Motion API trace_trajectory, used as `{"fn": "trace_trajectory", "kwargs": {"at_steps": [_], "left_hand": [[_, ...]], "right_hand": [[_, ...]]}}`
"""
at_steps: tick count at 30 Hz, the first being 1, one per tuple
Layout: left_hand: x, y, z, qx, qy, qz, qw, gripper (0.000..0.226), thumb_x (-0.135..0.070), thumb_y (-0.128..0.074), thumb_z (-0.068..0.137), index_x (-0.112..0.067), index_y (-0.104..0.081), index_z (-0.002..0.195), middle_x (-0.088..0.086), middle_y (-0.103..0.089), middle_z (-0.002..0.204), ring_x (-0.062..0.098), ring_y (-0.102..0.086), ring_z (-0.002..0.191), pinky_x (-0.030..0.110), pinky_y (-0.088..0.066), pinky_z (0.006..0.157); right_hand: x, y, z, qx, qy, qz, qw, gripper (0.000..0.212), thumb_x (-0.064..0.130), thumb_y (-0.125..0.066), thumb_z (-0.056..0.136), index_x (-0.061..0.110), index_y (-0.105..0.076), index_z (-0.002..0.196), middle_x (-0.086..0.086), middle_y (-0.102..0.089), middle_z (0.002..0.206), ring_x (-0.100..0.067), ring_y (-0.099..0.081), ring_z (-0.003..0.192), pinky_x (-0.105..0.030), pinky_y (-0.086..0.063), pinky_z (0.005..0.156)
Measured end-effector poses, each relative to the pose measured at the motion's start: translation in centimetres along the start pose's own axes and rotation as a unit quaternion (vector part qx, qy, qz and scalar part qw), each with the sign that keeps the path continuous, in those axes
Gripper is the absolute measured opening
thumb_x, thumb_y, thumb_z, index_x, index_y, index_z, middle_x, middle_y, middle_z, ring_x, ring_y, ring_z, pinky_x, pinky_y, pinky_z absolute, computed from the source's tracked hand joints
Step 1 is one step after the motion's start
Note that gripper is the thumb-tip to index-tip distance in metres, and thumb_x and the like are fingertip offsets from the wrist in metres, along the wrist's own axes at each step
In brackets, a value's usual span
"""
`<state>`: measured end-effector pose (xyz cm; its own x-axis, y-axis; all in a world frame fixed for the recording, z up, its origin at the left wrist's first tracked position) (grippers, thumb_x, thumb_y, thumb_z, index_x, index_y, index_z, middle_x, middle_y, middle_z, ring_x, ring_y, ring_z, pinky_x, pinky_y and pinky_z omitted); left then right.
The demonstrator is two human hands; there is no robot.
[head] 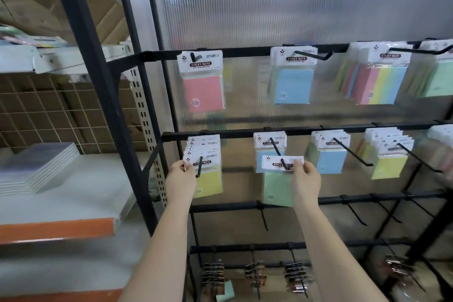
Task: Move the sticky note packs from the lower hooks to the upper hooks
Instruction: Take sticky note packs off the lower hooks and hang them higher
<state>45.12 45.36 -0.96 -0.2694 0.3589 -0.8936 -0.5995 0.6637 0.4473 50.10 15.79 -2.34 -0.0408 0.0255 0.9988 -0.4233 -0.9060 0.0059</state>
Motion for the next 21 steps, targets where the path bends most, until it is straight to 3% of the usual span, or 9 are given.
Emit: {"fn": "trace_trajectory", "kwargs": {"at_steps": [4, 10, 13, 15, 18, 21], "left_hand": [[0.9, -0.1, -0.5, -0.032, 0.009, -0.024, 0.999, 0.035, -0.022, -0.048, 0.098, -0.009, -0.045, 0.131, 0.010, -0.058, 0.120, 0.020, -0.050, 0.093, 0.025, -0.036, 0.064], [1.5, -0.5, -1.2, -0.033, 0.036, -0.058, 0.997, 0.022, -0.017, -0.054, 0.094, -0.004, -0.049, 0.111, 0.009, -0.056, 0.097, 0.021, -0.048, 0.081, 0.029, -0.035, 0.059], [1.7, -1.3, -1.3, -0.001, 0.027, -0.075, 0.997, 0.014, -0.015, -0.050, 0.095, -0.004, -0.058, 0.095, 0.008, -0.056, 0.082, 0.020, -0.046, 0.071, 0.026, -0.028, 0.050], [1.6, -1.3, -1.6, -0.003, 0.026, -0.085, 0.996, 0.018, -0.013, -0.045, 0.096, -0.003, -0.059, 0.089, 0.005, -0.052, 0.073, 0.023, -0.046, 0.072, 0.027, -0.030, 0.053], [1.2, -1.1, -2.5, -0.024, 0.034, -0.100, 0.994, 0.021, -0.023, -0.039, 0.101, -0.011, -0.052, 0.091, 0.004, -0.051, 0.080, 0.025, -0.049, 0.080, 0.031, -0.037, 0.067], [0.6, -0.7, -3.7, -0.044, 0.020, -0.101, 0.994, 0.025, -0.026, -0.033, 0.103, -0.010, -0.049, 0.093, 0.004, -0.051, 0.083, 0.024, -0.050, 0.082, 0.032, -0.035, 0.062]], "right_hand": [[0.8, 0.9, -0.9, -0.015, 0.013, -0.029, 0.999, 0.038, 0.021, -0.042, 0.097, 0.014, -0.034, 0.061, 0.000, -0.034, 0.057, -0.015, -0.028, 0.054, -0.028, -0.023, 0.051], [0.9, 2.2, -1.7, -0.013, 0.008, -0.021, 1.000, 0.043, 0.030, -0.042, 0.098, -0.008, -0.050, 0.078, -0.009, -0.050, 0.070, -0.021, -0.042, 0.064, -0.030, -0.032, 0.059], [1.3, 2.6, -2.1, -0.001, 0.012, -0.013, 1.000, 0.037, 0.030, -0.041, 0.099, 0.003, -0.051, 0.076, -0.008, -0.053, 0.071, -0.020, -0.044, 0.064, -0.029, -0.033, 0.057], [1.6, 3.0, -2.3, -0.001, 0.015, -0.010, 1.000, 0.035, 0.030, -0.041, 0.099, 0.005, -0.050, 0.076, -0.009, -0.052, 0.072, -0.021, -0.043, 0.066, -0.029, -0.033, 0.058], [1.7, 3.8, -2.3, -0.009, 0.008, 0.004, 1.000, 0.041, 0.030, -0.042, 0.098, -0.006, -0.051, 0.080, -0.010, -0.051, 0.074, -0.021, -0.043, 0.068, -0.030, -0.033, 0.063], [2.2, 4.8, -2.3, -0.012, 0.005, 0.023, 1.000, 0.036, 0.031, -0.042, 0.096, 0.004, -0.051, 0.074, -0.009, -0.050, 0.073, -0.020, -0.041, 0.067, -0.031, -0.032, 0.065]]}}
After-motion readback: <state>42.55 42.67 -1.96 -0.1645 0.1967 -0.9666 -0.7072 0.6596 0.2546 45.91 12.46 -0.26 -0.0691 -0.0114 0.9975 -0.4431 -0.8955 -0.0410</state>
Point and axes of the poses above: each hand's wrist, its own z-axis towards the middle knuckle, its own y-axis out of the back of the hand, x = y × z, the point moved 7 cm from there along z, towards the middle knuckle
